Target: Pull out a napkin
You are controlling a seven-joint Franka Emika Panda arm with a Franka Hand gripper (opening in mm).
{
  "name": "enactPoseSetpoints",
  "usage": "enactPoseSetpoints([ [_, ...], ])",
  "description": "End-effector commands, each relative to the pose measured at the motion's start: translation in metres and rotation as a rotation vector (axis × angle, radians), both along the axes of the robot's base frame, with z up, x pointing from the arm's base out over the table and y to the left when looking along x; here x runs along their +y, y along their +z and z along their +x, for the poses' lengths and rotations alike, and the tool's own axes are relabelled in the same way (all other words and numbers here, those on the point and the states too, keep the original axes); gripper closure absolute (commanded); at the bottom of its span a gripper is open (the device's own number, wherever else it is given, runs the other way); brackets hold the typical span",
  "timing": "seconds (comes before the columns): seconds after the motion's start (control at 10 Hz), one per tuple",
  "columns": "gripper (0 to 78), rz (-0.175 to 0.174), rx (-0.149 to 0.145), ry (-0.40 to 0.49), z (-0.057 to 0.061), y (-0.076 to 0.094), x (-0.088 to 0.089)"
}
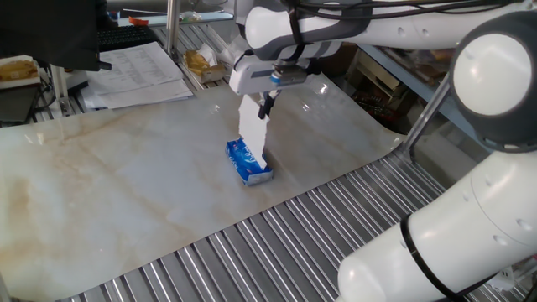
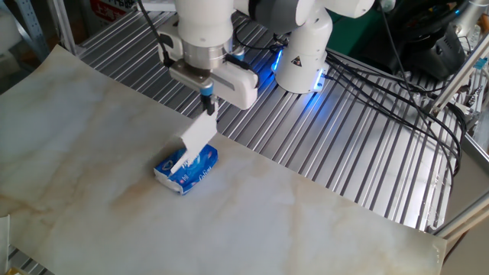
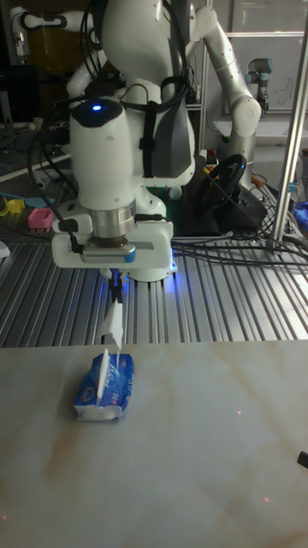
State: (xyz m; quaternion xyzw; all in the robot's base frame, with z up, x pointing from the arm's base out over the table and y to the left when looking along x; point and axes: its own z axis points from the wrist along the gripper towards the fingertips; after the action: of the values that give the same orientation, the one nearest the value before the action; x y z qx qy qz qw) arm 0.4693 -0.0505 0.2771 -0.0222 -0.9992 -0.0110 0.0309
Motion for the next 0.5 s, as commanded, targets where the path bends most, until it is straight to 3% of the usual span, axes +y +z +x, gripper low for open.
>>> enactPoseSetpoints([
  [0.1,76.2,0.004,0.005,-0.019,-0.004,0.007,0.012],
  [0.2,76.2,-0.002,0.016,-0.036,-0.009,0.015,0.027],
  [0.5,76.2,0.002,0.016,-0.048,-0.012,0.011,0.046],
])
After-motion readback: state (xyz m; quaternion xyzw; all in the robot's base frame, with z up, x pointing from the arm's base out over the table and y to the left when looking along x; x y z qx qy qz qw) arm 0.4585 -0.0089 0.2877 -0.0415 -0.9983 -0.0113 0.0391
